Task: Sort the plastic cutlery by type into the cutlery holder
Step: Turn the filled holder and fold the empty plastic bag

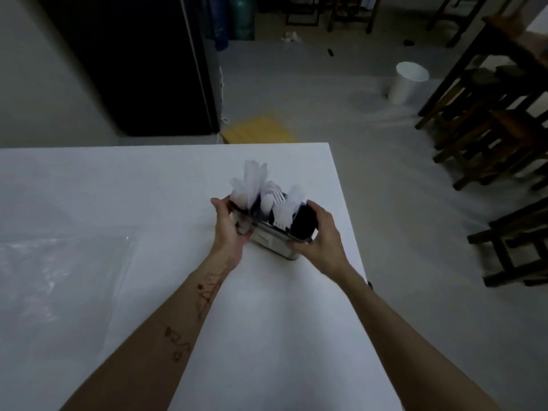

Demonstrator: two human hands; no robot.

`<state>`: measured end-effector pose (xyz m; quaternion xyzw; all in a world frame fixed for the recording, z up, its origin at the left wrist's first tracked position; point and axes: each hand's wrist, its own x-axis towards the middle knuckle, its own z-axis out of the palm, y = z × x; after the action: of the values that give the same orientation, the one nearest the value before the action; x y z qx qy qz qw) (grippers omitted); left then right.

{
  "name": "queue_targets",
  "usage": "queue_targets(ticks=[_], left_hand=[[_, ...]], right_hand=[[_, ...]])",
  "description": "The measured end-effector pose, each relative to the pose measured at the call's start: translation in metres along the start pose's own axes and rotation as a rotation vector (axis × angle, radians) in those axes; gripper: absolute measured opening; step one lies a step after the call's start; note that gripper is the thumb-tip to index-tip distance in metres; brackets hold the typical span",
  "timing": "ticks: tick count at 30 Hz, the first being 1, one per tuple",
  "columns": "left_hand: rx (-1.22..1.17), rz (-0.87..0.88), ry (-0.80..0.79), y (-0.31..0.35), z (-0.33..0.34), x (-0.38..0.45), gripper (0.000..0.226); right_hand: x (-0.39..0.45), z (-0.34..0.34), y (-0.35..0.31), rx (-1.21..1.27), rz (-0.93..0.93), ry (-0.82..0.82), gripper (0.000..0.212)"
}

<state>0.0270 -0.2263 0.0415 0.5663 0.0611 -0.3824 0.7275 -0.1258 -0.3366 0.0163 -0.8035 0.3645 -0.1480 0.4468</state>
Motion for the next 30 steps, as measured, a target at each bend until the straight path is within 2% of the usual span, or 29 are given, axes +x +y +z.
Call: queue_targets(ticks=[4,8,12,16,19,21,23,24,25,26,28,30], left_hand=[[-0.133,0.058,0.097,0.027,-0.037,0.030,0.061],[-0.225,0.099,0.122,0.044,-0.057,0.051,0.062],[-0.227,0.078,0.118,0.052,-0.064,0.060,0.065],[-0.137,0.035,0.109,0.047,-0.067,0.054,0.063],[-0.057,0.023,0.087,0.044,-0.071,0.043,0.062],[0.025,0.027,0.073,0.044,-0.077,0.034,0.064],[0.148,0.060,0.074,0.040,-0.096,0.022,0.065],[0.212,0.107,0.093,0.037,-0.110,0.013,0.064],[0.265,0.173,0.132,0.033,-0.127,0.002,0.060],[0.311,0.244,0.193,0.030,-0.147,-0.009,0.055],[0.451,0.372,0.338,0.027,-0.194,-0.032,0.046],[0.657,0.402,0.450,0.022,-0.249,-0.046,0.043]], right_hand=[[0.076,0.022,-0.034,-0.147,-0.101,-0.239,0.101],[0.121,0.043,-0.056,-0.213,-0.134,-0.402,0.098],[0.143,0.050,-0.058,-0.230,-0.093,-0.468,0.098],[0.142,0.053,-0.050,-0.239,-0.105,-0.462,0.101],[0.131,0.065,-0.038,-0.197,-0.065,-0.381,0.113],[0.111,0.081,-0.033,-0.044,0.047,-0.186,0.116],[0.073,0.104,-0.037,0.065,0.198,0.082,0.095],[0.047,0.119,-0.042,0.081,0.257,0.172,0.079],[0.022,0.136,-0.047,0.071,0.278,0.182,0.064],[-0.002,0.155,-0.054,0.060,0.271,0.105,0.051],[-0.042,0.195,-0.074,0.036,0.225,-0.178,0.034],[-0.067,0.238,-0.097,0.006,0.191,-0.420,0.031]])
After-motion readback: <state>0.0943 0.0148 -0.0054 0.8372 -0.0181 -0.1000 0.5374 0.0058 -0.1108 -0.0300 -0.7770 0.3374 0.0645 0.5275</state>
